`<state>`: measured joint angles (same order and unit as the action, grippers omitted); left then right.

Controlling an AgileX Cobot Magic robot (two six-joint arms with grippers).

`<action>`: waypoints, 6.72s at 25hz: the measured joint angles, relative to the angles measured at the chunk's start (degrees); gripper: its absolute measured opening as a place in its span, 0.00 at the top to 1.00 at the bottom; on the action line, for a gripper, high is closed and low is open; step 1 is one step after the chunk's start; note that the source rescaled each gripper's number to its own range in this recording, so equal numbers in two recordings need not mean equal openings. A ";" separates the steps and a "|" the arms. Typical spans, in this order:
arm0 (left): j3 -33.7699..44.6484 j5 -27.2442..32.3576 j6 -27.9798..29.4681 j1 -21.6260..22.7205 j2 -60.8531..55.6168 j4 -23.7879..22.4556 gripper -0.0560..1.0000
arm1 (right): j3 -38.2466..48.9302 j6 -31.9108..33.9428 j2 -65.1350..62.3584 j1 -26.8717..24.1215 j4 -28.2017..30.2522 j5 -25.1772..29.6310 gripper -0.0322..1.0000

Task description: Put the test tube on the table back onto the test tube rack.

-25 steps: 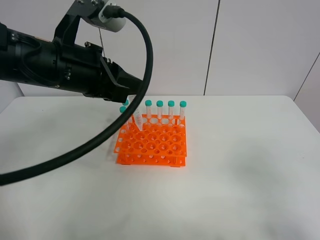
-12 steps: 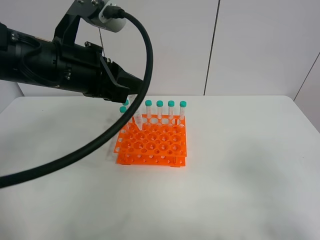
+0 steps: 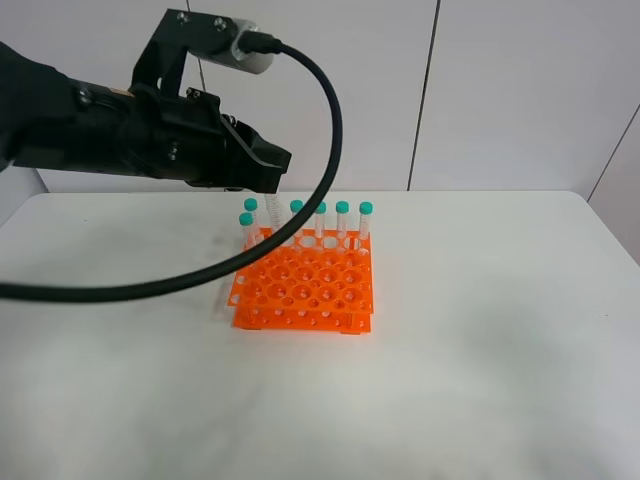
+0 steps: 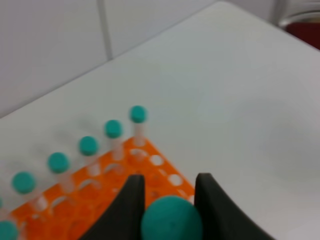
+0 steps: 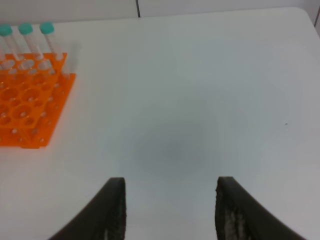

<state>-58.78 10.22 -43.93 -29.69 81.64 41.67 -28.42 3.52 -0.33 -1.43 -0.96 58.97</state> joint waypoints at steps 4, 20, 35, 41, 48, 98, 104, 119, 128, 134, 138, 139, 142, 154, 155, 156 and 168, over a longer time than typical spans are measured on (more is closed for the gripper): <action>0.00 -7.13 14.44 0.19 4.68 -11.81 0.95 | 0.00 0.00 0.00 0.00 -0.04 0.00 0.00; 0.00 -22.04 35.39 4.08 16.72 -31.94 0.95 | 0.00 0.00 0.00 0.00 -0.04 0.00 0.00; -4.01 -22.12 38.46 4.66 23.70 -32.34 0.95 | 0.00 0.00 0.00 0.00 -0.04 0.00 0.00; -4.01 -22.18 39.91 4.66 23.80 -33.29 0.95 | 0.00 0.00 0.00 0.00 -0.04 0.00 0.00; -4.01 -22.18 39.97 4.66 24.87 -33.49 0.95 | 0.00 0.00 0.00 0.00 -0.04 -0.01 0.00; -5.86 -24.99 40.14 4.72 33.18 -37.53 0.95 | 0.00 0.00 0.00 0.00 -0.04 -0.06 0.00; -5.86 -24.99 40.14 4.72 33.18 -37.57 0.95 | 0.00 0.00 0.00 0.00 -0.04 -0.06 0.00; -6.16 -26.06 40.53 4.84 34.73 -37.57 0.95 | 0.00 0.00 0.00 0.00 -0.04 -0.06 0.00; -6.16 -26.11 40.53 4.84 34.89 -37.57 0.40 | 0.00 0.00 0.00 0.00 -0.04 -0.06 0.00; -6.16 -25.48 40.53 4.84 34.89 -37.59 0.33 | 0.00 0.00 0.00 0.00 -0.04 -0.06 0.00; -6.16 -23.25 40.53 4.84 33.40 -37.59 0.33 | 0.00 0.00 0.00 0.00 -0.04 -0.06 0.00; -6.16 -23.10 40.53 4.84 32.69 -37.59 0.33 | 0.00 0.00 0.00 0.00 -0.04 -0.06 0.00; -6.16 -22.86 40.53 4.84 30.54 -37.76 0.33 | 0.00 0.00 0.00 0.00 -0.04 -0.06 0.00; -6.16 -13.94 40.36 5.84 18.61 -37.83 0.33 | 0.00 0.00 0.00 0.00 -0.04 -0.06 0.00; -6.16 -13.41 40.36 5.98 17.26 -37.83 0.33 | 0.00 0.00 0.00 0.00 -0.04 -0.06 0.00; -6.16 -12.78 40.36 6.28 15.96 -37.83 0.33 | 0.00 0.00 0.00 0.00 -0.04 -0.06 0.00; -6.16 -5.09 40.29 21.16 11.26 -37.89 0.33 | 0.00 0.00 0.00 0.00 -0.04 -0.06 0.00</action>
<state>-64.94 5.14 -3.64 -8.53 92.90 3.79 -28.42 3.52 -0.33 -1.43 -1.00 58.91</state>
